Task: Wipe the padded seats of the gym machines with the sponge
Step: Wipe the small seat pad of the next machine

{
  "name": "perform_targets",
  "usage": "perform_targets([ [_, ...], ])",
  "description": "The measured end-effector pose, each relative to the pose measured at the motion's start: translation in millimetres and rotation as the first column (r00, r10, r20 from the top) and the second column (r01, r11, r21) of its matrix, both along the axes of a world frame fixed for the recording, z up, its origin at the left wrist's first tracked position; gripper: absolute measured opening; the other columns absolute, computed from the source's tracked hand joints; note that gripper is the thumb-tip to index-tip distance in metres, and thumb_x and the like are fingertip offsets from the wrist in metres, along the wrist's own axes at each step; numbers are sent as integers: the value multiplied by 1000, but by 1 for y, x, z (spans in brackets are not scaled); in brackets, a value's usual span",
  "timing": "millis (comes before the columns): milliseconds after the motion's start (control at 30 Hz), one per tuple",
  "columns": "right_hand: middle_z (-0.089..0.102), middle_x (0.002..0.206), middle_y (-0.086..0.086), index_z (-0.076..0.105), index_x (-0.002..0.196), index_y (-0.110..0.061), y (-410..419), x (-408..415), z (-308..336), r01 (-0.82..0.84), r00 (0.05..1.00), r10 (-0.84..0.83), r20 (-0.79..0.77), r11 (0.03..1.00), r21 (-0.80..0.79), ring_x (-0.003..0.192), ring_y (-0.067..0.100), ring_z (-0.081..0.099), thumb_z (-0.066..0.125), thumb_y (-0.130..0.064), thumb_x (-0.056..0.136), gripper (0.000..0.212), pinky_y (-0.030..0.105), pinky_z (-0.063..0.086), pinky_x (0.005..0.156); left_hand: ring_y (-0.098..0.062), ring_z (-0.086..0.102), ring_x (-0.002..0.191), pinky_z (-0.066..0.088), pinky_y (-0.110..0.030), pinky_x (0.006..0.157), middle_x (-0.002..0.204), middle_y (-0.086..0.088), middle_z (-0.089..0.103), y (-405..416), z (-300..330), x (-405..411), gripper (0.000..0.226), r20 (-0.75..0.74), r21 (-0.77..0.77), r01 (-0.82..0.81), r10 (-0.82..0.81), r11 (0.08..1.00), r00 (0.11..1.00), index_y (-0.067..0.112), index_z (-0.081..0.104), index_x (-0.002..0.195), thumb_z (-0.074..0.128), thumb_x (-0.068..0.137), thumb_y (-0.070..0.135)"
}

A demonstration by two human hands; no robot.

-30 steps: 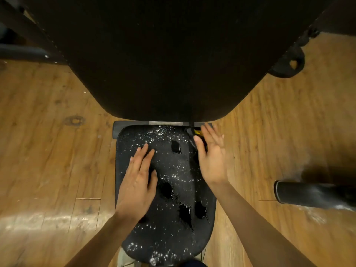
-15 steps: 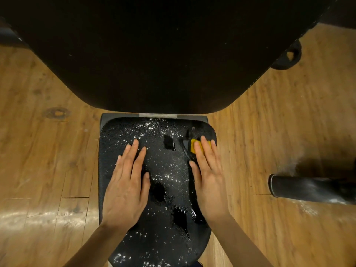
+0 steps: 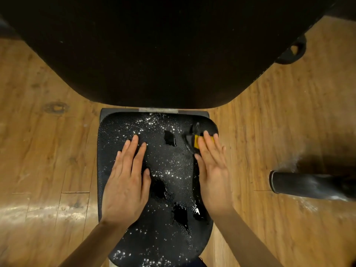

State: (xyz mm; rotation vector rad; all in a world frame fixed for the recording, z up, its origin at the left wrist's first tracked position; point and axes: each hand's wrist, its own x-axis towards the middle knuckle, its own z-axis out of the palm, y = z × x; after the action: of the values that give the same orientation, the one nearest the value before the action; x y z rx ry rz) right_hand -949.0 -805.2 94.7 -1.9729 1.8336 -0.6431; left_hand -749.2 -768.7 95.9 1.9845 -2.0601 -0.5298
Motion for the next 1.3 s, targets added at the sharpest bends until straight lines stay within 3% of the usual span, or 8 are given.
perform_targets([
  [67,40,150,6,45,141,-8,-31,6,-1,33,999,-33,-4,999,-4,146,24,26,47,-14,99,42,50,23,118,-18,6,151,12,-40,123,164,-4,9,0,0,0,56,0,-5,-1,1,1000,1000,8,24,153,27,101,29],
  [200,53,140,7,55,135,-8,-91,24,-1,134,991,-134,-13,991,15,136,26,40,51,-9,97,38,38,31,116,-18,7,151,13,-40,122,163,-6,12,0,-1,-1,55,15,-18,-4,5,1000,1000,8,25,152,30,101,27],
  [400,41,151,-1,45,142,-14,-1,13,7,14,1000,-14,9,1000,21,147,15,22,48,-21,100,43,44,29,117,-18,7,151,15,-40,122,163,-6,11,1,0,-1,55,20,-11,-8,8,1000,1000,8,25,152,28,101,29],
  [633,59,131,6,61,129,-12,-89,41,4,69,998,-69,4,997,-34,132,25,44,54,-2,94,37,43,39,110,-18,6,151,16,-41,122,163,-7,11,0,0,-1,56,29,-4,-4,4,1000,1000,9,23,153,26,101,30],
  [867,45,148,2,54,136,-12,-2,24,5,-79,997,79,-5,997,-21,145,21,27,53,-6,94,43,49,32,114,-19,7,151,18,-42,121,163,-7,11,0,1,0,56,20,1,0,0,1000,1000,8,24,153,28,101,28],
  [967,52,141,5,58,132,-11,-46,39,5,-39,999,39,4,999,-14,141,22,36,52,-5,94,38,45,38,111,-19,6,151,15,-39,122,163,-7,12,-1,1,0,55,14,-1,0,0,1000,1000,9,25,152,29,101,27],
  [1067,63,123,9,65,123,-9,-93,60,6,60,998,-59,26,998,-16,123,27,52,53,-2,94,32,41,42,107,-19,6,151,13,-38,122,163,-7,12,-1,0,0,55,18,-1,-3,3,1000,1000,9,24,153,30,101,26],
  [1300,51,142,5,61,127,-8,-13,43,7,-89,996,90,7,996,-22,143,22,32,57,-2,92,36,49,30,116,-18,6,151,16,-39,122,164,-5,9,0,0,1,56,-12,7,-5,5,1000,1000,10,24,153,33,100,26],
])
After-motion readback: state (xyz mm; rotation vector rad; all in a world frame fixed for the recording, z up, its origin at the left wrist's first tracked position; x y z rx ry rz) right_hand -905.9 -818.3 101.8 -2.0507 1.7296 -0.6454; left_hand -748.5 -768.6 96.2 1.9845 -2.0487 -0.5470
